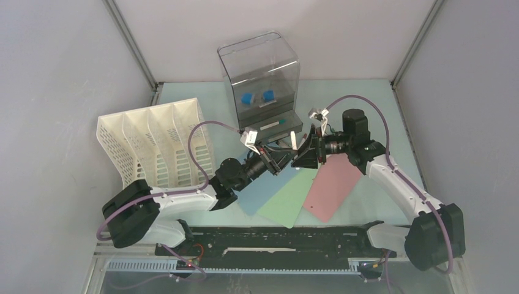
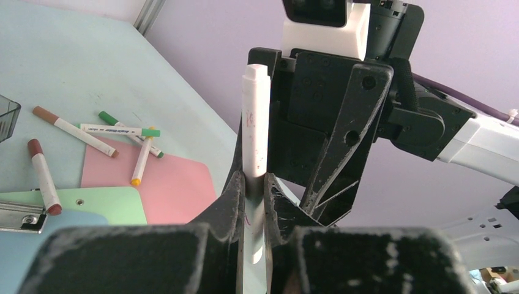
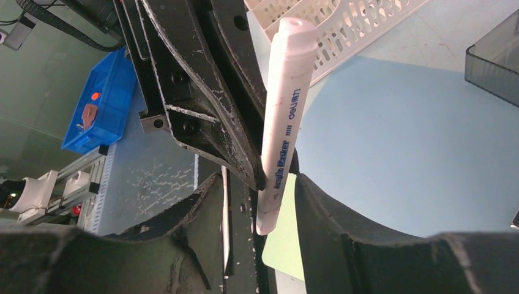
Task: Organize the desk
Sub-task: Place the stationery in the drawer.
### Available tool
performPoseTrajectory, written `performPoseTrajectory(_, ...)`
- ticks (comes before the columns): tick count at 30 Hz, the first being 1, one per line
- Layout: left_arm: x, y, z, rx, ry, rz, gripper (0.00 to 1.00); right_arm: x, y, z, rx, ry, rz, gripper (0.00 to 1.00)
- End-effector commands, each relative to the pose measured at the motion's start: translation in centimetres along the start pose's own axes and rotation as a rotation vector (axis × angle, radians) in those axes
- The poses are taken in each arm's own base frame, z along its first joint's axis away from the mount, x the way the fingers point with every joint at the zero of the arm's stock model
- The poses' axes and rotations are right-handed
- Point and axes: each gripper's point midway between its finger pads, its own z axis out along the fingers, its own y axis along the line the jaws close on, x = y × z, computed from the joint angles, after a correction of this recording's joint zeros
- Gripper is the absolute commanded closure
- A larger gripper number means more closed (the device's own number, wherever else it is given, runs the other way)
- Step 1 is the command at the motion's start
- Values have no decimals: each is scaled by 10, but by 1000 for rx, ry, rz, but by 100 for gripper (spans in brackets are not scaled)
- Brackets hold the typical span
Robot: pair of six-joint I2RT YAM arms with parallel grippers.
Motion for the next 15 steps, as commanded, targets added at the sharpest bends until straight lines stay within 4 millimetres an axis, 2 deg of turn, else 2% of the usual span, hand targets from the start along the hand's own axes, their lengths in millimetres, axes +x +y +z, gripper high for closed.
performPoseTrajectory(1,-24,-22,9,59,-81,-19,100,-1,2,4,-17,-1,-15,48)
performPoseTrajectory(8,-24,-25,9,68,-79,-24,100,-1,3,5,-17,-1,-20,61)
performPoseTrajectory(10,-23,-24,8,67,-78,-23,100,-2,2,5,-14,-3,-23,70)
performPoseTrajectory(15,-24,-24,8,66,-82,-24,93,-3,2,4,-5,-5,-33,90)
